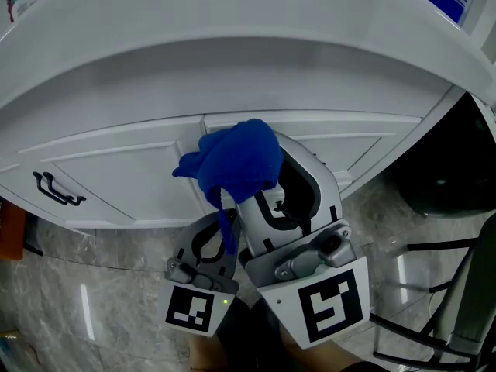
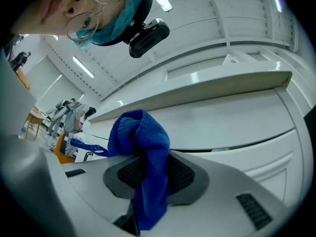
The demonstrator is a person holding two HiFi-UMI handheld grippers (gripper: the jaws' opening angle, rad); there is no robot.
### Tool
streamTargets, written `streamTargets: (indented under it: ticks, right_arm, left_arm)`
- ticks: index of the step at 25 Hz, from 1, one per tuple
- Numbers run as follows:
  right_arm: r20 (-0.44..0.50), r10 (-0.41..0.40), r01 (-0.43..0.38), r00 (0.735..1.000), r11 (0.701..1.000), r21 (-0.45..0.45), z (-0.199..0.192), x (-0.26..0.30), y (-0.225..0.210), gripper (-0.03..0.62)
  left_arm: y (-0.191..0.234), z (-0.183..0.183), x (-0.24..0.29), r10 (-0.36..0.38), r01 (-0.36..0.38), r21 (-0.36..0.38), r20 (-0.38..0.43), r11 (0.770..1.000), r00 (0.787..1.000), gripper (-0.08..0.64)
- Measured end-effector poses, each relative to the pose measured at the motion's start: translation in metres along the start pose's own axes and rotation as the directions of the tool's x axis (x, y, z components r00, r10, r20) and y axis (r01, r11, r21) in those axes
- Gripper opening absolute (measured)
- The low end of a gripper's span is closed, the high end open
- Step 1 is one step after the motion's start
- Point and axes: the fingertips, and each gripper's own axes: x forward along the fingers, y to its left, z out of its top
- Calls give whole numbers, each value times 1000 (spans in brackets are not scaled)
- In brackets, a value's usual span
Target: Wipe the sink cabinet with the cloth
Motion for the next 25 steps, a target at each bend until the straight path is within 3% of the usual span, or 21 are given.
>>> streamTargets:
  ticks: [5,9,25]
  right_arm:
    - [13,-8,8,1000,1000,-2,1,-3,-7,115]
    - [41,-14,16,999,999,-43,7,-6,-16,115]
    - [52,-68,68,996,998,-12,9,-18,-40,115]
  left_arm:
    - [-9,1,5,-38,38,36,1,999,999,3]
    - [-11,1,6,-46,46,30,5,998,999,3]
    - [-17,4,4,-52,52,-5,13,999,999,3]
